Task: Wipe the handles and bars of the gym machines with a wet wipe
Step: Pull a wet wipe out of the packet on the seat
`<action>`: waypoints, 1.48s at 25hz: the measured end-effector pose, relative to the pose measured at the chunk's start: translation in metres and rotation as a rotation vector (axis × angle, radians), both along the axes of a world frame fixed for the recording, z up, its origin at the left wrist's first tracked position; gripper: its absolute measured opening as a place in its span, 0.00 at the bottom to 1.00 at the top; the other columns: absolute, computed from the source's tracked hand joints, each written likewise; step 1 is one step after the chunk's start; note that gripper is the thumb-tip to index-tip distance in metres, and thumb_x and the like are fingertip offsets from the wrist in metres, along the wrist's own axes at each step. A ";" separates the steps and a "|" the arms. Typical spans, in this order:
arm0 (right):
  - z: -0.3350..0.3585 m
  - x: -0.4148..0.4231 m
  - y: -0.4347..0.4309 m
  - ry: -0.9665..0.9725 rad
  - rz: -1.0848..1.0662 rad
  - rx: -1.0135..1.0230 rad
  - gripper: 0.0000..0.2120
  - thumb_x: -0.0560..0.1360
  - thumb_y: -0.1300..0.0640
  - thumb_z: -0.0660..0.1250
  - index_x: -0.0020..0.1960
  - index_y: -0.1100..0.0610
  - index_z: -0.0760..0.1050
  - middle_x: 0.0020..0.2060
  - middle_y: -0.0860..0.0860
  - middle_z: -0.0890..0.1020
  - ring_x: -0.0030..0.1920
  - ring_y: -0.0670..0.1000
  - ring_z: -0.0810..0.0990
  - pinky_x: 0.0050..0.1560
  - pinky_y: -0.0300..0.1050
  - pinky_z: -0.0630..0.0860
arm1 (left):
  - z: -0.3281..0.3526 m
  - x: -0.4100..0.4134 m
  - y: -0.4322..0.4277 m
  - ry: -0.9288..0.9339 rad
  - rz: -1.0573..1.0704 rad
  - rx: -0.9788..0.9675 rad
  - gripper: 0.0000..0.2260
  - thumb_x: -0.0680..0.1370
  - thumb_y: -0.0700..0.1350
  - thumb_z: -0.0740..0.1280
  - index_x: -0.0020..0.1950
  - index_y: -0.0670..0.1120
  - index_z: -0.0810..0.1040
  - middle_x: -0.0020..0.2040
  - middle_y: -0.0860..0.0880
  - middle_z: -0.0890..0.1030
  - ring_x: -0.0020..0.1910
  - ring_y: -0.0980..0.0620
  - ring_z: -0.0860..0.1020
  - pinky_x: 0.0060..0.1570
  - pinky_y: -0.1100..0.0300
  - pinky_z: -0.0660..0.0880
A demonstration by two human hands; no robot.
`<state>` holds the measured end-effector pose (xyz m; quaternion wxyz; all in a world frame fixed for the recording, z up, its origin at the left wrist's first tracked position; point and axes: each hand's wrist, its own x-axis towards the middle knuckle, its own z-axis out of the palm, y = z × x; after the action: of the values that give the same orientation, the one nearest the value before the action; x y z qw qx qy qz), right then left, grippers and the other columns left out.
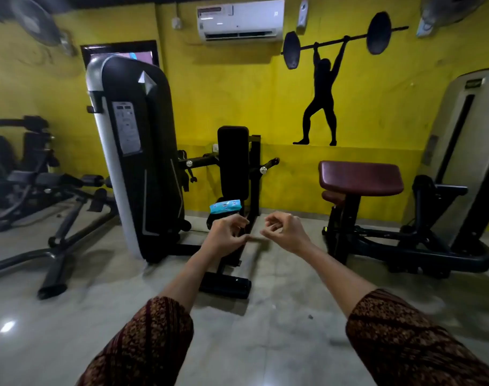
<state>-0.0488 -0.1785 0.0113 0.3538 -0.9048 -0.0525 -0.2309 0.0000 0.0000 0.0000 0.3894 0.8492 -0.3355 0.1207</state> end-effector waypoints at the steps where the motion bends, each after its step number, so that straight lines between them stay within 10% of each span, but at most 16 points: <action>1: -0.002 0.019 0.004 0.004 0.014 0.007 0.14 0.69 0.60 0.73 0.52 0.64 0.77 0.43 0.56 0.81 0.39 0.51 0.79 0.42 0.43 0.76 | 0.000 0.015 0.003 -0.008 0.007 -0.014 0.15 0.70 0.43 0.74 0.55 0.43 0.78 0.49 0.50 0.79 0.47 0.57 0.76 0.43 0.77 0.70; 9: 0.014 0.183 0.022 0.008 0.011 0.040 0.14 0.71 0.59 0.73 0.53 0.63 0.76 0.44 0.56 0.81 0.38 0.46 0.77 0.34 0.29 0.72 | 0.019 0.175 0.018 -0.016 0.065 -0.040 0.13 0.70 0.41 0.73 0.53 0.41 0.79 0.49 0.46 0.81 0.46 0.56 0.76 0.40 0.80 0.67; 37: -0.077 0.681 -0.083 0.212 0.118 0.090 0.13 0.70 0.61 0.73 0.52 0.65 0.77 0.42 0.57 0.81 0.40 0.48 0.77 0.36 0.26 0.71 | -0.076 0.632 -0.080 0.253 0.207 -0.077 0.14 0.70 0.38 0.73 0.53 0.38 0.78 0.48 0.45 0.81 0.45 0.55 0.77 0.43 0.74 0.72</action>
<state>0.6324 -0.2620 -0.0660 0.4108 -0.9026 -0.0576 -0.1149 0.6322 -0.0796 -0.0759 0.4465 0.8720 -0.1898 0.0648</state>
